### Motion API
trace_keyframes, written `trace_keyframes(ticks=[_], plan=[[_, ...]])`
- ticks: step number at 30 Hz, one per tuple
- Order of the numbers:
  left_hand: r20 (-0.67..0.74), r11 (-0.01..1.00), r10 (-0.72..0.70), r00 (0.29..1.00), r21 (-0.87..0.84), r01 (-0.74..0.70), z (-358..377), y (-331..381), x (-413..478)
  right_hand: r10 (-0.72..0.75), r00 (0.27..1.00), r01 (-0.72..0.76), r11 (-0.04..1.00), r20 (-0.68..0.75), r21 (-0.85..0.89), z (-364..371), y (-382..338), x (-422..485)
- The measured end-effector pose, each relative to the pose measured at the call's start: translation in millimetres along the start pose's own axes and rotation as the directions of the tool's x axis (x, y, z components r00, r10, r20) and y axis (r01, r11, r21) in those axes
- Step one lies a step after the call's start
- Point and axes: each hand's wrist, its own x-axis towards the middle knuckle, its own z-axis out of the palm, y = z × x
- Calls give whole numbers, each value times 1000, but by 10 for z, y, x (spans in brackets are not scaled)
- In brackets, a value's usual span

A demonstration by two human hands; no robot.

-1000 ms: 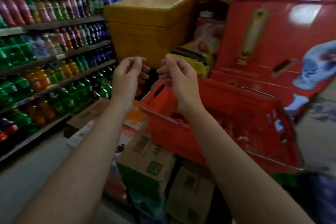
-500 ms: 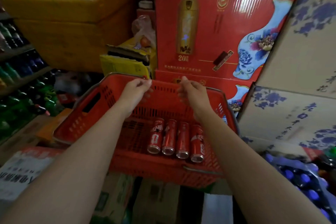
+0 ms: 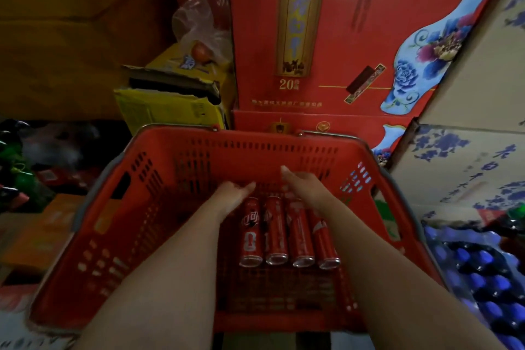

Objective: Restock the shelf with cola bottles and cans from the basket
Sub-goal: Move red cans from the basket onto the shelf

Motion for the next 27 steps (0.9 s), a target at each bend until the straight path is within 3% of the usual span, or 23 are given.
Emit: trace_keyframes(ticks=[4, 10, 14, 20, 27], plan=[[13, 991, -133, 991, 18, 133, 203, -105, 192, 64, 998, -64, 997, -7, -39, 7, 234, 160], [8, 961, -228, 974, -158, 226, 310, -296, 371, 62, 998, -62, 998, -5, -10, 12, 357, 323], [33, 964, -197, 980, -175, 200, 268, -355, 429, 57, 998, -57, 998, -24, 22, 14, 365, 360], [149, 946, -251, 956, -173, 275, 109, -332, 439, 43, 999, -43, 998, 11, -35, 109, 344, 387], [225, 920, -184, 957, -303, 248, -163, -345, 361, 57, 996, -53, 997, 66, -63, 211, 314, 359]])
